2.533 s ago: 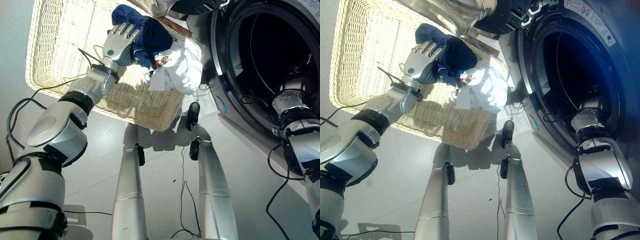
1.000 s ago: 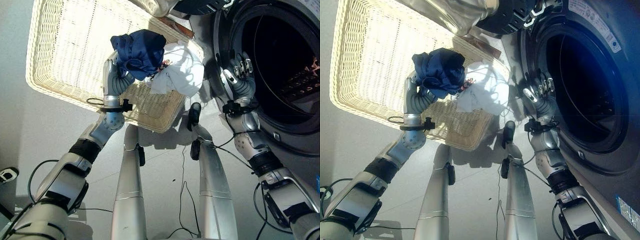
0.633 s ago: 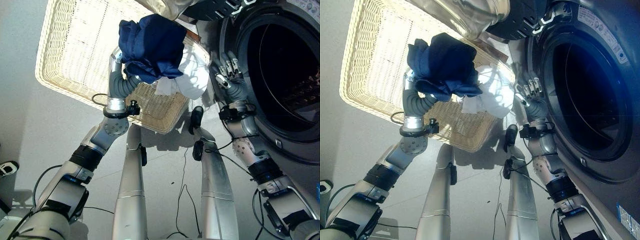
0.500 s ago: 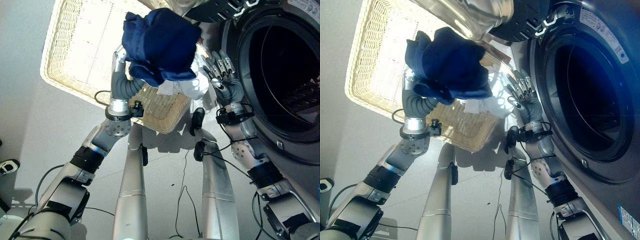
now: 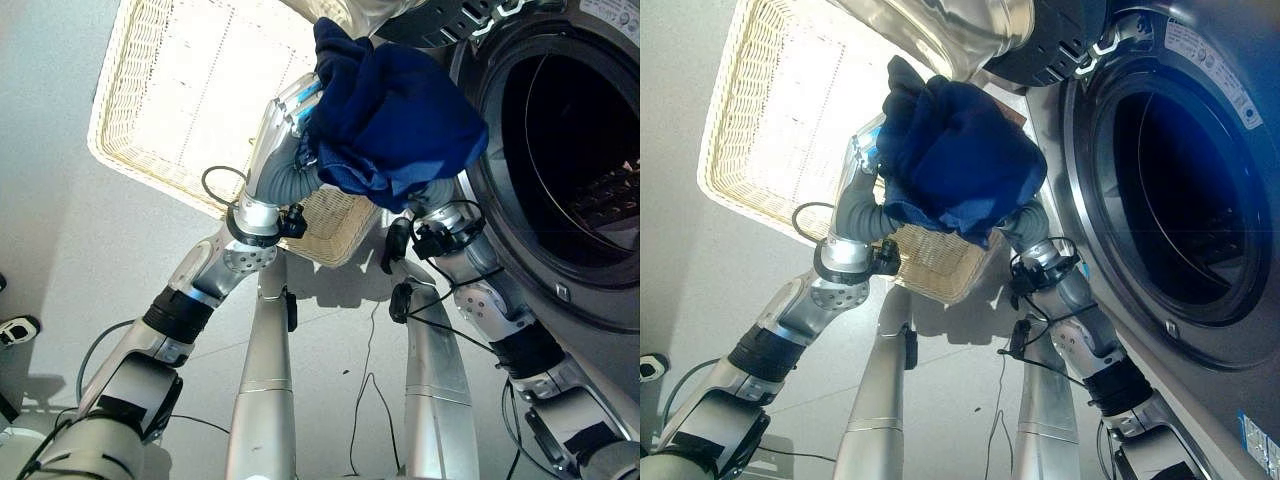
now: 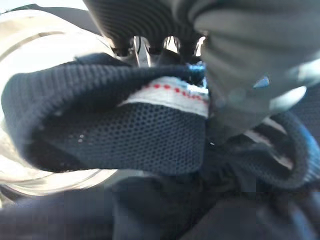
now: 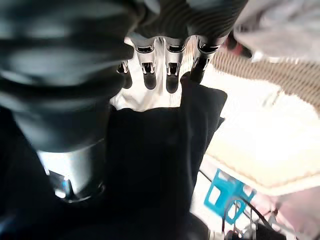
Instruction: Put the clothes into the washing machine.
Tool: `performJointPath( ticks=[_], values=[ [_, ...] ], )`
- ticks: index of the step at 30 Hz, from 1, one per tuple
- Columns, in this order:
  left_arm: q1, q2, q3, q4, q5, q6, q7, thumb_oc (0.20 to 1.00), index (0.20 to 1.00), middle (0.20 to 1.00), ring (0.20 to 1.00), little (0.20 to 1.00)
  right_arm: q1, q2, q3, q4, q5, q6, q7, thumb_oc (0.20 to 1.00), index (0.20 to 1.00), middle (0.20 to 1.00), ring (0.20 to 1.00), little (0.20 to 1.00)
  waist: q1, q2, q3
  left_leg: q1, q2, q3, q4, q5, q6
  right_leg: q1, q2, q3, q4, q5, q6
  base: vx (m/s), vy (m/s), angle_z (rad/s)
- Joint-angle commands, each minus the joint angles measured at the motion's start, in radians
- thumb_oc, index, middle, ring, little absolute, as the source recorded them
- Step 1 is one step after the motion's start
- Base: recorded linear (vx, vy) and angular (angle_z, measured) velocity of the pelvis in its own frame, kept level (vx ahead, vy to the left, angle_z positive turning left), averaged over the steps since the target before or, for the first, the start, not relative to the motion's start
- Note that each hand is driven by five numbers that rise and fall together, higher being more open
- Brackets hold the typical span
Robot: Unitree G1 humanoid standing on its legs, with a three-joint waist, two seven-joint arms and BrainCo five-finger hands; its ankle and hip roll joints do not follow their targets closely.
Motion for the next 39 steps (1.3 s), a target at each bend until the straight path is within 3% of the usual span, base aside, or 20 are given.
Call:
performJointPath(
  ticks=[1,9,10,11,12,31,32,33,34,39],
  values=[
    [-0.073,-0.003,-0.015,-0.086,0.057,0.015,0.024,0.2,0.2,0.2,0.2,0.2,-0.014,-0.012,0.008,-0.123,0.068,-0.003,0.056,1.0,1.0,1.0,1.0,1.0,-0.007,0.012,-0.002,0.002,-0.114,0.019,0.128,-0.105,0.087,0.099,0.068,-0.063,-0.276,0.226,0.058,0.0,0.0,0.0],
    [-0.094,0.026,-0.042,-0.071,0.094,0.069,0.034,0.2,0.2,0.2,0.2,0.2,-0.029,-0.023,0.026,-0.155,0.095,0.007,0.083,1.0,1.0,1.0,1.0,1.0,-0.006,0.014,-0.002,-0.005,-0.112,0.019,0.133,-0.102,0.085,0.093,0.065,-0.064,-0.272,0.227,0.058,0.0,0.0,0.0],
    [-0.096,0.029,-0.047,-0.069,0.088,0.071,0.028,0.2,0.2,0.2,0.2,0.2,-0.03,-0.025,0.027,-0.156,0.099,-0.004,0.081,0.771,0.771,0.771,0.771,0.771,-0.007,0.014,-0.002,-0.004,-0.111,0.02,0.134,-0.102,0.084,0.092,0.065,-0.064,-0.271,0.228,0.059,0.0,0.0,0.0],
    [-0.097,0.031,-0.049,-0.068,0.081,0.07,0.025,0.2,0.2,0.2,0.2,0.2,-0.031,-0.026,0.028,-0.157,0.101,-0.015,0.084,0.329,0.329,0.329,0.329,0.329,-0.007,0.014,-0.002,-0.004,-0.112,0.021,0.133,-0.101,0.085,0.092,0.065,-0.064,-0.272,0.229,0.059,0.0,0.0,0.0],
    [-0.099,0.031,-0.052,-0.067,0.077,0.072,0.021,0.2,0.2,0.2,0.2,0.2,-0.035,-0.025,0.029,-0.158,0.099,-0.023,0.086,0.2,0.2,0.2,0.2,0.2,-0.006,0.015,-0.002,-0.004,-0.112,0.021,0.132,-0.101,0.085,0.093,0.066,-0.065,-0.274,0.229,0.059,0.0,0.0,0.0],
    [-0.091,0.002,-0.052,-0.061,0.053,0.072,-0.026,0.2,0.2,0.2,0.2,0.2,-0.051,0.018,-0.013,-0.168,0.077,-0.17,0.034,0.2,0.2,0.2,0.2,0.2,-0.007,0.026,-0.002,-0.009,-0.113,0.026,0.14,-0.1,0.084,0.087,0.06,-0.063,-0.27,0.233,0.06,0.0,0.0,0.0],
    [-0.087,-0.001,-0.05,-0.064,0.054,0.077,-0.033,0.256,0.256,0.256,0.256,0.256,-0.048,0.019,-0.015,-0.171,0.072,-0.173,0.03,0.2,0.2,0.2,0.2,0.2,-0.007,0.026,-0.002,-0.009,-0.113,0.026,0.14,-0.1,0.084,0.087,0.06,-0.063,-0.27,0.233,0.06,0.0,0.0,0.0],
    [-0.084,-0.003,-0.05,-0.065,0.051,0.083,-0.032,0.595,0.595,0.595,0.595,0.595,-0.047,0.021,-0.016,-0.171,0.071,-0.176,0.029,0.2,0.2,0.2,0.2,0.2,-0.007,0.026,-0.002,-0.009,-0.113,0.026,0.139,-0.099,0.084,0.087,0.06,-0.063,-0.271,0.234,0.06,0.0,0.0,0.0],
    [-0.082,-0.003,-0.05,-0.064,0.046,0.088,-0.03,1.0,1.0,1.0,1.0,1.0,-0.046,0.022,-0.018,-0.171,0.073,-0.176,0.03,0.2,0.2,0.2,0.2,0.2,-0.007,0.026,-0.002,-0.007,-0.113,0.026,0.138,-0.099,0.085,0.089,0.06,-0.063,-0.273,0.234,0.06,0.0,0.0,0.0],
    [-0.069,-0.005,-0.046,-0.064,0.032,0.1,-0.029,1.0,1.0,1.0,1.0,1.0,-0.041,0.023,-0.022,-0.172,0.064,-0.2,0.019,0.2,0.2,0.2,0.2,0.2,-0.006,0.027,-0.002,-0.011,-0.113,0.026,0.138,-0.097,0.085,0.086,0.06,-0.064,-0.272,0.236,0.061,0.0,0.0,0.0]
  ],
)
